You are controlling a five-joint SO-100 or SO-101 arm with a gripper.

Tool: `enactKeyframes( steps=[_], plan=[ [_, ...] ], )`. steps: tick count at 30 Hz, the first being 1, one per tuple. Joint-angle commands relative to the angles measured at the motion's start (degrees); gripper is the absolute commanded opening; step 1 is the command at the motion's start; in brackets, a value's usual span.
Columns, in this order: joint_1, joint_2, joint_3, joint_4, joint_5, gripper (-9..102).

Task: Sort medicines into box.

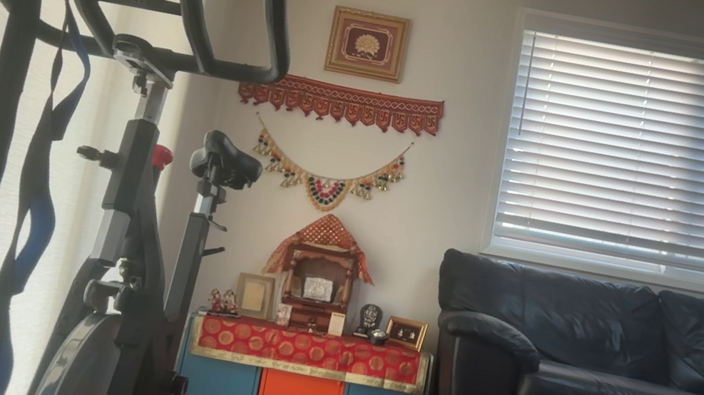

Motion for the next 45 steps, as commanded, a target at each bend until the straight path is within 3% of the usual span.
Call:
enactKeyframes(
  steps=[1, 17, 45],
  plan=[
    [0.4, 7.5, -2.7, 0.0, 0.4, 17],
    [3.3, 9.0, -2.5, 2.6, 9.3, 26],
    [6.8, 5.7, -0.7, -0.6, 15.6, 26]
  ],
)
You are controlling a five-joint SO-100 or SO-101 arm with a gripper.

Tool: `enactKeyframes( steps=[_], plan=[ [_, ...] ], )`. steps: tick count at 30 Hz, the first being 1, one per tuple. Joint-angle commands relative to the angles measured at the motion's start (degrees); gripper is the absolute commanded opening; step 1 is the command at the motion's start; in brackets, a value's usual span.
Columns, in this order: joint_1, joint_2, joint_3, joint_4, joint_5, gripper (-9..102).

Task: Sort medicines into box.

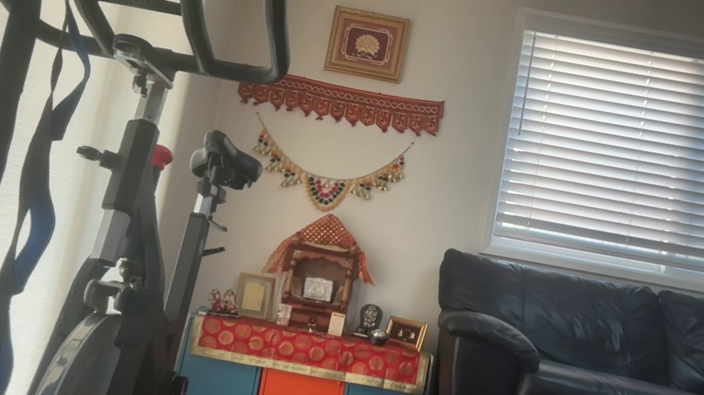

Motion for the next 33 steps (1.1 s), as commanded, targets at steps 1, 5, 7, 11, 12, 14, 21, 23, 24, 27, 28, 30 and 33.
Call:
enactKeyframes(
  steps=[1, 5, 7, 11, 12, 14, 21, 23, 24, 27, 28, 30, 33],
  plan=[
    [-0.2, 1.8, -0.9, -2.3, 0.6, 26],
    [-0.6, 2.0, 0.6, -3.3, 1.0, 25],
    [-0.9, 2.0, 1.3, -3.6, 1.0, 25],
    [-1.1, 2.1, 2.5, -4.7, 1.0, 25],
    [-1.1, 2.2, 2.6, -4.8, 1.1, 25],
    [-1.2, 2.1, 2.7, -5.3, 1.1, 25],
    [-1.9, 0.9, 3.4, -7.3, 1.6, 25],
    [-2.0, 0.4, 3.4, -7.6, 1.8, 25],
    [-2.0, 0.3, 3.4, -7.8, 1.8, 25],
    [-2.3, -0.3, 3.6, -8.4, 2.1, 25],
    [-2.3, -0.5, 3.7, -8.6, 2.1, 25],
    [-2.5, -1.1, 3.8, -9.0, 2.3, 25],
    [-2.5, -1.8, 3.8, -9.5, 2.5, 25]
  ],
)
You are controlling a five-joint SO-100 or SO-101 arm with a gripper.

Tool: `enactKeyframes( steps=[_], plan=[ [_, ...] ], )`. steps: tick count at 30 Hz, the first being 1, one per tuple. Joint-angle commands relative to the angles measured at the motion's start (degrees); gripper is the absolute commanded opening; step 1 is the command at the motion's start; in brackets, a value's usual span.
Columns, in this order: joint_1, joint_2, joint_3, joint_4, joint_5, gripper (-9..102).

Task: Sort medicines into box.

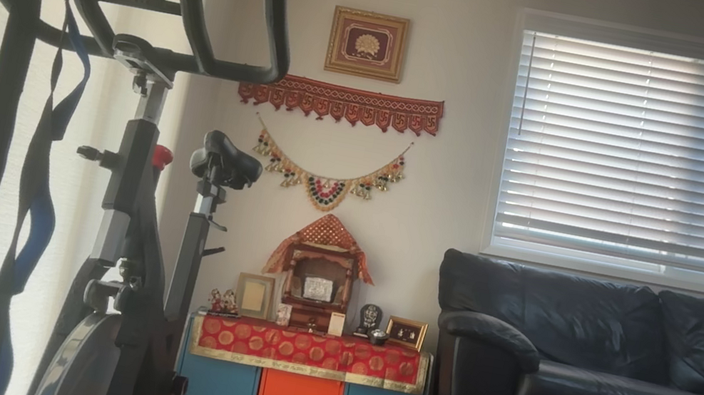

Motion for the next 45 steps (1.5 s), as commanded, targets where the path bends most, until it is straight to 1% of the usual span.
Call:
enactKeyframes(
  steps=[1, 7, 13, 27, 45],
  plan=[
    [-1.1, 0.9, -1.4, -2.1, -0.1, 25],
    [-1.3, 1.3, -0.5, -2.6, -0.2, 25],
    [-2.3, 1.5, 0.4, -2.4, -2.9, 25],
    [-4.0, 1.1, 1.2, -1.9, -5.7, 24],
    [-4.2, -1.6, -0.8, -1.9, -6.1, 19]
  ],
)
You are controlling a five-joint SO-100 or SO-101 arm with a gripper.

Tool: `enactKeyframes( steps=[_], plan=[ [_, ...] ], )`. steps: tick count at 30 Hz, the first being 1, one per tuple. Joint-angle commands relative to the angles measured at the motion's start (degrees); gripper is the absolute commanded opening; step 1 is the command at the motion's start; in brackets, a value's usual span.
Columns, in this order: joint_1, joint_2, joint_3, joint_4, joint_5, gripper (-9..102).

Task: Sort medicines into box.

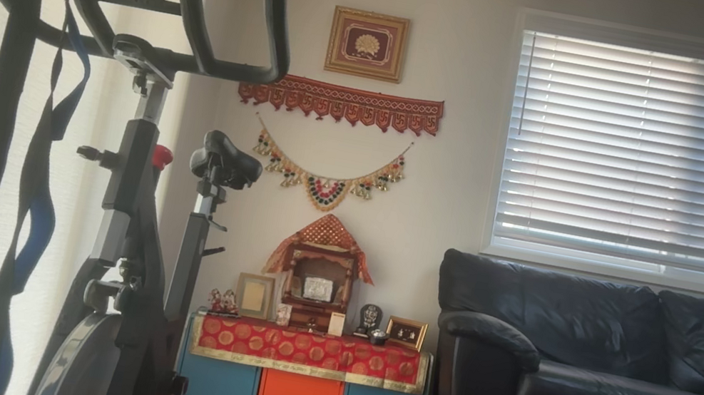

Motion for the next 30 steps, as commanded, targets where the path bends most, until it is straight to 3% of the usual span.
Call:
enactKeyframes(
  steps=[1, 30],
  plan=[
    [-1.1, 0.1, -2.4, -0.6, -0.4, 19],
    [-1.5, 0.7, -0.4, -2.3, -1.1, 10]
  ],
)
